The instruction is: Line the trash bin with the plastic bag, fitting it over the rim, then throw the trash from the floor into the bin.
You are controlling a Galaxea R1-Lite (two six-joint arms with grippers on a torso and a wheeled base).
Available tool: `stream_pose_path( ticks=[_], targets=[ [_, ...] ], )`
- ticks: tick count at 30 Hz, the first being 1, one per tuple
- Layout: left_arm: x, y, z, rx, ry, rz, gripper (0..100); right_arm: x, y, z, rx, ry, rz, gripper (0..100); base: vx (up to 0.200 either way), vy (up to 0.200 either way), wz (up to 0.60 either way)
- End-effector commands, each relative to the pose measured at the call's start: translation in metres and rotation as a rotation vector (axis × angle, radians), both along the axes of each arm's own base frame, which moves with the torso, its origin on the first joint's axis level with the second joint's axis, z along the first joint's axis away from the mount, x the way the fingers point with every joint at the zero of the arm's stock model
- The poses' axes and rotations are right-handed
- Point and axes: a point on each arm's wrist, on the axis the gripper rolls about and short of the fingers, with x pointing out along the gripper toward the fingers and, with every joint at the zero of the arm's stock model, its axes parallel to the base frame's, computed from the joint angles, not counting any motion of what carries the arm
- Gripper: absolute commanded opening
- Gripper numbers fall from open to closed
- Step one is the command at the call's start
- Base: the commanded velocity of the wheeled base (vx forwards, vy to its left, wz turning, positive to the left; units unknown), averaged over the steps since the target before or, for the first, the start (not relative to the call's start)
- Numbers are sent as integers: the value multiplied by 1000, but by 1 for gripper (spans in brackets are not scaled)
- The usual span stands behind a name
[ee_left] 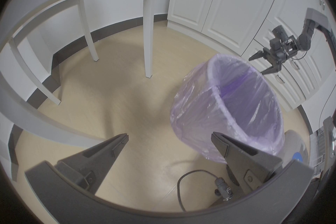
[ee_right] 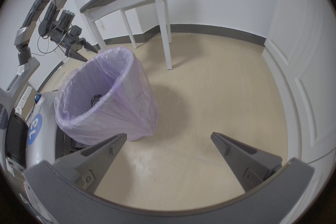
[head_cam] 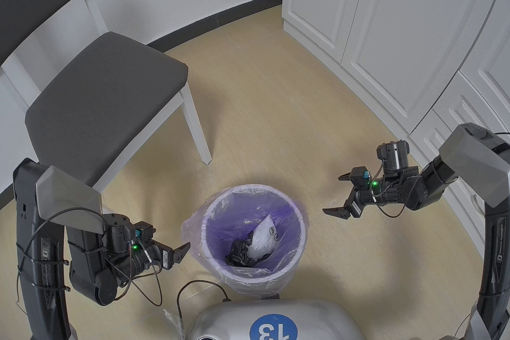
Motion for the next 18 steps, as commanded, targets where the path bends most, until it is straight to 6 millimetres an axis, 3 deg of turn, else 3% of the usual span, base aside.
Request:
stream_pose_path(
  ticks=[1, 5, 12, 18],
  targets=[
    [-13, 3, 16, 20, -29, 5, 100, -24, -10, 28, 42, -69, -44, 100, 0, 0, 0],
    [-21, 4, 27, 37, -50, 3, 100, -45, -15, 39, 134, -171, -124, 100, 0, 0, 0],
    [-34, -2, 49, 69, -114, 4, 100, -99, -25, 31, 289, -281, -205, 100, 0, 0, 0],
    [-49, -6, 64, 112, -154, 78, 100, -129, -33, 31, 303, -239, -415, 100, 0, 0, 0]
  ],
)
